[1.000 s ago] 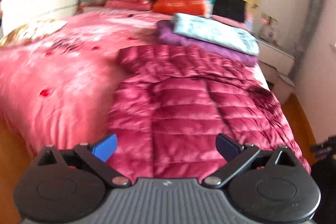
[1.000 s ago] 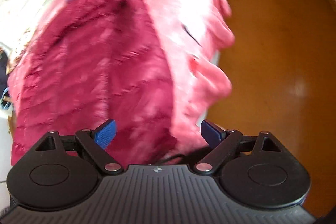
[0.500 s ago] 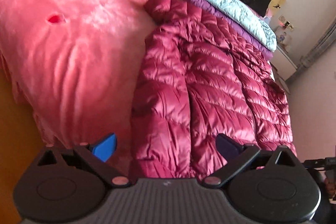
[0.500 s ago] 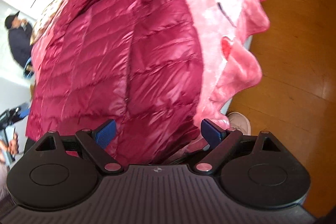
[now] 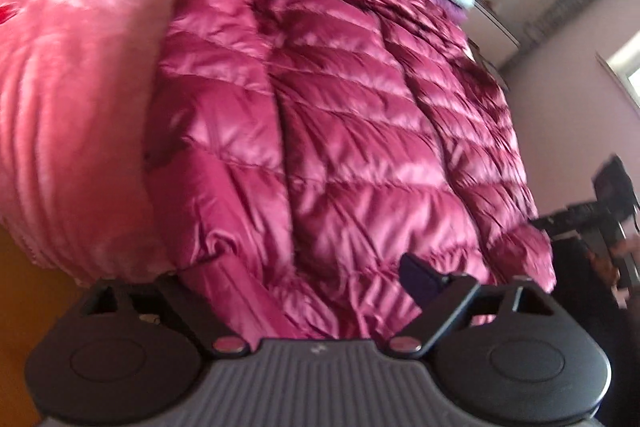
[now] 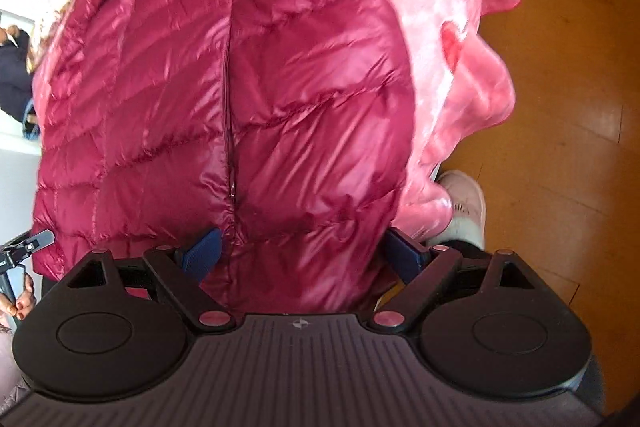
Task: Fold large clothes
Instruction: 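Grasp the jacket hem with both grippers and lift it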
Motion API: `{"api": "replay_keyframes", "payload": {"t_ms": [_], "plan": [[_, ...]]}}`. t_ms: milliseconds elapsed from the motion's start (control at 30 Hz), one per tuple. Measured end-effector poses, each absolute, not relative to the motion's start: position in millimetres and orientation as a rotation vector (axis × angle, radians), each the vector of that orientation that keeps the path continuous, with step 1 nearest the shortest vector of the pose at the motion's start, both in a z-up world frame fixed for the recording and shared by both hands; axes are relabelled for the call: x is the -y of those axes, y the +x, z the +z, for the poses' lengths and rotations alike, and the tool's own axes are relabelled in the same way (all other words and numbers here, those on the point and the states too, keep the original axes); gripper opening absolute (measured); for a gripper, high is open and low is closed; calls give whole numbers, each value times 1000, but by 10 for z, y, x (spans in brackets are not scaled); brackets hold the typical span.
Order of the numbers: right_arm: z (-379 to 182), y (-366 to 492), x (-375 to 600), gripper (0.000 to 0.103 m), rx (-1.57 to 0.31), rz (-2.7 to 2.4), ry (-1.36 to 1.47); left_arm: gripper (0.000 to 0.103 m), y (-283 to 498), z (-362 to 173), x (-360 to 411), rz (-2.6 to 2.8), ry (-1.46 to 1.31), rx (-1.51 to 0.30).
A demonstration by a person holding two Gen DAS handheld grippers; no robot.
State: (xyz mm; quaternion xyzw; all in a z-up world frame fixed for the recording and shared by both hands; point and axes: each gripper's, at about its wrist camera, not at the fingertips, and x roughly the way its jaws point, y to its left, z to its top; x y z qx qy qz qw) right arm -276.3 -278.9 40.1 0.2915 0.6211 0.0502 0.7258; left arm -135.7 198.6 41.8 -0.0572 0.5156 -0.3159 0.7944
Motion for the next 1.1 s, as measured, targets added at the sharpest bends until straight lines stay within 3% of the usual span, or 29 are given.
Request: {"api": "replay_keyframes", "payload": {"t_ms": [133, 233, 300, 367, 500, 700, 1100], "plan": [[410, -2734, 2704, 103, -1366, 127, 609, 76, -1413, 443, -1932, -700, -89, -1098], [438, -2779, 2702, 102, -1344, 171, 621, 64, -1440, 449, -1960, -701, -87, -1090], [449, -2813, 2711, 90, -1333, 185, 646, 48, -1445, 456, -2004, -695, -97, -1082], [483, -2847, 2784, 68, -1302, 192, 668, 36, -1444, 467, -2036, -691, -114, -1076], [604, -2961, 2852, 46, -1214, 193, 696, 21, -1447, 500, -2087, -699, -163, -1053], [749, -3100, 2991, 38, -1083, 215, 805, 12, -1456, 629, -2131, -722, -253, -1008], [870, -3058, 3339, 36, -814, 353, 1198, 10, -1133, 975, -2161, -739, -607, -892]]}}
